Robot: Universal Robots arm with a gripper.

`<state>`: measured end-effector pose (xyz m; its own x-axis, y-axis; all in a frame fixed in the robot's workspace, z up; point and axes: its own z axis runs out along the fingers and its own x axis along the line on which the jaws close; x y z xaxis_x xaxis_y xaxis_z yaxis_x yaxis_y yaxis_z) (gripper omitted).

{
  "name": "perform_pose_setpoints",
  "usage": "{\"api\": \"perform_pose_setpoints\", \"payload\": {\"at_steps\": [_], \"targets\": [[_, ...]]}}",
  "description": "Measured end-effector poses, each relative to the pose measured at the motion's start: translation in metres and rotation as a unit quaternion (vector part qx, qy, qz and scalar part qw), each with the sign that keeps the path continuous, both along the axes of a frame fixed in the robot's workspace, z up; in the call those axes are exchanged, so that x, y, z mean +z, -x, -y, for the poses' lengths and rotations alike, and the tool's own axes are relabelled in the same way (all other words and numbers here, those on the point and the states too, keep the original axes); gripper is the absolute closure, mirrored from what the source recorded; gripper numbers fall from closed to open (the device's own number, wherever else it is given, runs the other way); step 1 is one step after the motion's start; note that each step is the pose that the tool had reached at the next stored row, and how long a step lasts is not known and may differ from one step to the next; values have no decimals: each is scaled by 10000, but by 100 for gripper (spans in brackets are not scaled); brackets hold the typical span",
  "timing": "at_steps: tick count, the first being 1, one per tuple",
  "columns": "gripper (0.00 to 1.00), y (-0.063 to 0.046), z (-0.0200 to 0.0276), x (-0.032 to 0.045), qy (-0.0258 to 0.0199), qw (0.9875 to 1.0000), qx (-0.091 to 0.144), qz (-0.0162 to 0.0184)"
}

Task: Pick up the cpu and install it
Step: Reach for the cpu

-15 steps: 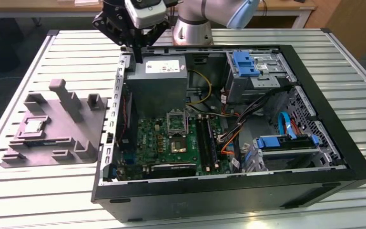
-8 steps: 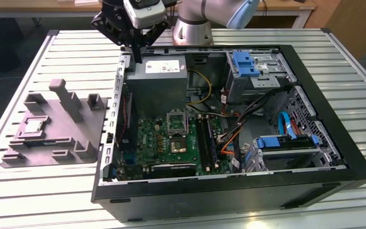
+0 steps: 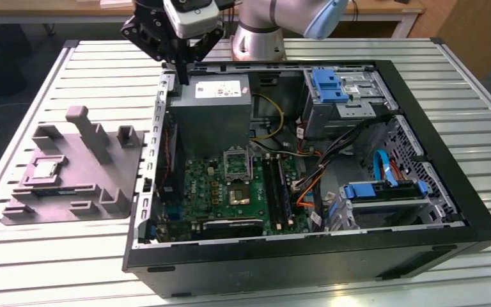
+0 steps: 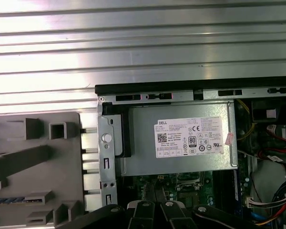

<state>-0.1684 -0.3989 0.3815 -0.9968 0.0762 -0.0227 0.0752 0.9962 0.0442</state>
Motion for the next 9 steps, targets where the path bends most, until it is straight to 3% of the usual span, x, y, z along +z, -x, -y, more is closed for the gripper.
{"api": "perform_pose_setpoints", "payload": {"at_steps": [9], "targets": [[89,24,0,-2,0,10000,0,0]]}}
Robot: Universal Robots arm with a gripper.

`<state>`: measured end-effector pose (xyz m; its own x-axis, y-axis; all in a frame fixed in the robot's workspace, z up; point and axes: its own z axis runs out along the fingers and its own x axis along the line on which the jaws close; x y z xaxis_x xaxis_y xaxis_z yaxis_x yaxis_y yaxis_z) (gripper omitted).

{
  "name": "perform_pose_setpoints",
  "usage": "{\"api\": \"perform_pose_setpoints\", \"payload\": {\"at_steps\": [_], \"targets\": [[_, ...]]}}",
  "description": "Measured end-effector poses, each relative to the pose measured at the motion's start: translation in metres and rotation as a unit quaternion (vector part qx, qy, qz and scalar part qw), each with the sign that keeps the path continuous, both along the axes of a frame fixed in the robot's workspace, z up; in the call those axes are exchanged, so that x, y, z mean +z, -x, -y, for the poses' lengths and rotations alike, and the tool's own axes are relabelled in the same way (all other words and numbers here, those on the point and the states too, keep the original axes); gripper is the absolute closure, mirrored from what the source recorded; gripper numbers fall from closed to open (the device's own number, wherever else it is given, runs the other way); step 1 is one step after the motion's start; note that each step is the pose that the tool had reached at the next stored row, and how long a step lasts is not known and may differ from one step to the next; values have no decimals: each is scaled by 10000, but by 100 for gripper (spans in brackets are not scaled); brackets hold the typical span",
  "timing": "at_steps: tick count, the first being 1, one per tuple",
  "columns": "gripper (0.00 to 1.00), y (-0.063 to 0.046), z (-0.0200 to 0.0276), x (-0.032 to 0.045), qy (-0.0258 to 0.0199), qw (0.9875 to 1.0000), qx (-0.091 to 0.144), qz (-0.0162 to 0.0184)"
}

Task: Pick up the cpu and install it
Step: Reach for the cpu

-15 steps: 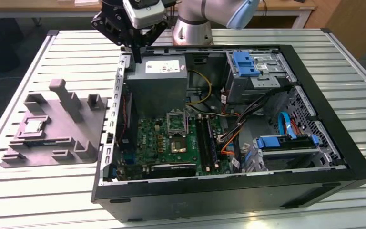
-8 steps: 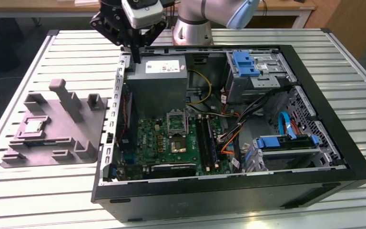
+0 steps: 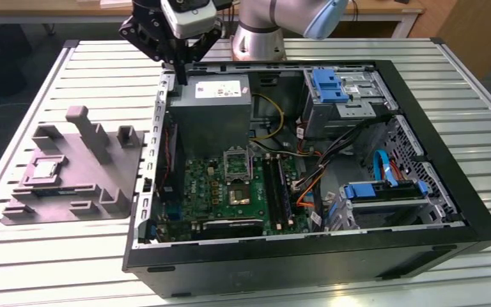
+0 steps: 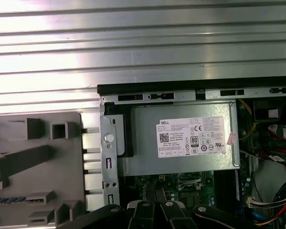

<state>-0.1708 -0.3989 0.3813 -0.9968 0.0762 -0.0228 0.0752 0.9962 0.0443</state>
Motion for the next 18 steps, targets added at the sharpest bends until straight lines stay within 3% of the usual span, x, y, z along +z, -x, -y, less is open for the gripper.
{"api": "perform_pose_setpoints", "payload": {"at_steps": [18], "targets": [[89,45,0,-4,0,10000,0,-1]]}}
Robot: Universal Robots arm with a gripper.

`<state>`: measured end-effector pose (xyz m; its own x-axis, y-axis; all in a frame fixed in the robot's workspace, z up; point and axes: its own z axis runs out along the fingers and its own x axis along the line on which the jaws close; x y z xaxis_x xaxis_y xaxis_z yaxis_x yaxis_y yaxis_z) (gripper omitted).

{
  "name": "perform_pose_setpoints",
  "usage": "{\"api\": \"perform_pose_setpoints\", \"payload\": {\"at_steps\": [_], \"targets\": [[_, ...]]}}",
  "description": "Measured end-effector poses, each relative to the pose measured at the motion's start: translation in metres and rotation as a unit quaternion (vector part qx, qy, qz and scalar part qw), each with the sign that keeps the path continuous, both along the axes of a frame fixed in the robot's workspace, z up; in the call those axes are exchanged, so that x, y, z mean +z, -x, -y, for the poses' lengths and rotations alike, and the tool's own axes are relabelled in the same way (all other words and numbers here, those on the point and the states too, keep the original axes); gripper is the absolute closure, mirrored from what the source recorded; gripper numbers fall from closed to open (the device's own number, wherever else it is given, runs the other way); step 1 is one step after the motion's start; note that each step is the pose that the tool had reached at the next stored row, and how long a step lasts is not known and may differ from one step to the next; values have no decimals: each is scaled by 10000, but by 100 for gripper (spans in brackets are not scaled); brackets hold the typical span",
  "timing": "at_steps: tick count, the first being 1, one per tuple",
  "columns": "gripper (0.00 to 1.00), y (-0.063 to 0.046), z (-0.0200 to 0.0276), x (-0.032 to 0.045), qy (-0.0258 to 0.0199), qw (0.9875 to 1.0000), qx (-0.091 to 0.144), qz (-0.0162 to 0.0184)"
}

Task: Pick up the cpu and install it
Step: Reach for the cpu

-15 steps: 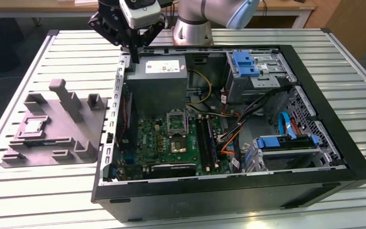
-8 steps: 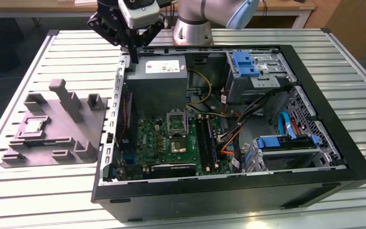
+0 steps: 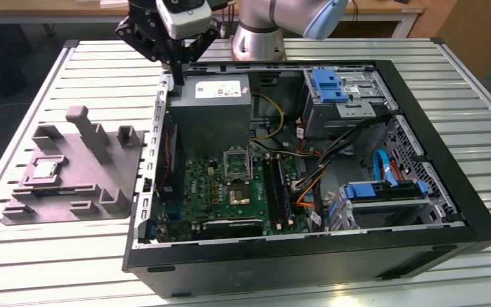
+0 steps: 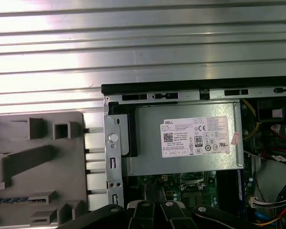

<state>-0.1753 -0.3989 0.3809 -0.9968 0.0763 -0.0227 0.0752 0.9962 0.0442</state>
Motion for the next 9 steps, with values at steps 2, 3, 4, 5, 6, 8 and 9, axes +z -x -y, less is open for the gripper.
{"api": "perform_pose_setpoints", "payload": {"at_steps": [2,3,4,5,6,8,9], "targets": [[89,4,0,0,0,10000,0,0],[89,6,0,-1,0,10000,0,0],[89,8,0,-1,0,10000,0,0],[89,10,0,-1,0,10000,0,0],[89,15,0,-1,0,10000,0,0],[89,22,0,-3,0,10000,0,0],[89,24,0,-3,0,10000,0,0]]}}
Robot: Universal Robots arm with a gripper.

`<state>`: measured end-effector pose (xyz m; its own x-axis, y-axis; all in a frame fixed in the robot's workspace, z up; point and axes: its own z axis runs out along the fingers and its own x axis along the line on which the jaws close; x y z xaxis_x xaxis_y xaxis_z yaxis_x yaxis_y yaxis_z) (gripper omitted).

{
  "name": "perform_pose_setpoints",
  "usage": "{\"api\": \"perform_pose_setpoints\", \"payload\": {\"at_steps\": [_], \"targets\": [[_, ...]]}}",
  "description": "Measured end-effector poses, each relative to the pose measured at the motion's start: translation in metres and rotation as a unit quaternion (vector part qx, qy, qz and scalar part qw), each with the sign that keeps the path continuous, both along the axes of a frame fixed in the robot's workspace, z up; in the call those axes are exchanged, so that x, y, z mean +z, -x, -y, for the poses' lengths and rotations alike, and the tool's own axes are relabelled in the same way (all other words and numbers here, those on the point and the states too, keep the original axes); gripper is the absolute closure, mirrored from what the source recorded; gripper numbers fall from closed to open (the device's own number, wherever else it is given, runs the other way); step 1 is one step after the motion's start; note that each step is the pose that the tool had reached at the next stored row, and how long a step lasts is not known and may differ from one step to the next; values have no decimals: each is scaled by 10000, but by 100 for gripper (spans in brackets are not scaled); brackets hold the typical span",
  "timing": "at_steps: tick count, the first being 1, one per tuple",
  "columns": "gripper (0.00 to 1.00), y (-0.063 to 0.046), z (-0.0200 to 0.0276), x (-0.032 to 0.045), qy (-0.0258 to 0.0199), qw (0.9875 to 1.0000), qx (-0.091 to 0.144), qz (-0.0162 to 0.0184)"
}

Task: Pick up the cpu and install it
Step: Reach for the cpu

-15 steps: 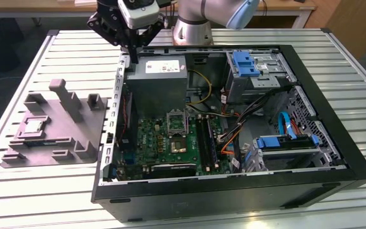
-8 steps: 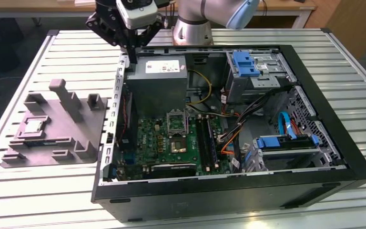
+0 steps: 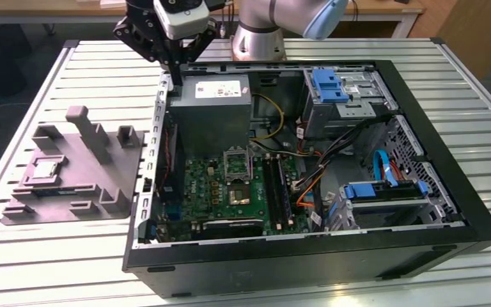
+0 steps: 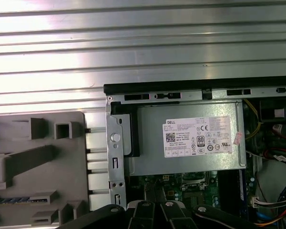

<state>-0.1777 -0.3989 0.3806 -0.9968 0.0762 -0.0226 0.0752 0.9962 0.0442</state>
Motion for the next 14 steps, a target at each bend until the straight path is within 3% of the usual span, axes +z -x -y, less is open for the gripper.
{"api": "perform_pose_setpoints", "payload": {"at_steps": [12,14], "targets": [[89,30,0,-3,0,10000,0,0],[89,146,0,-15,0,10000,0,0]]}}
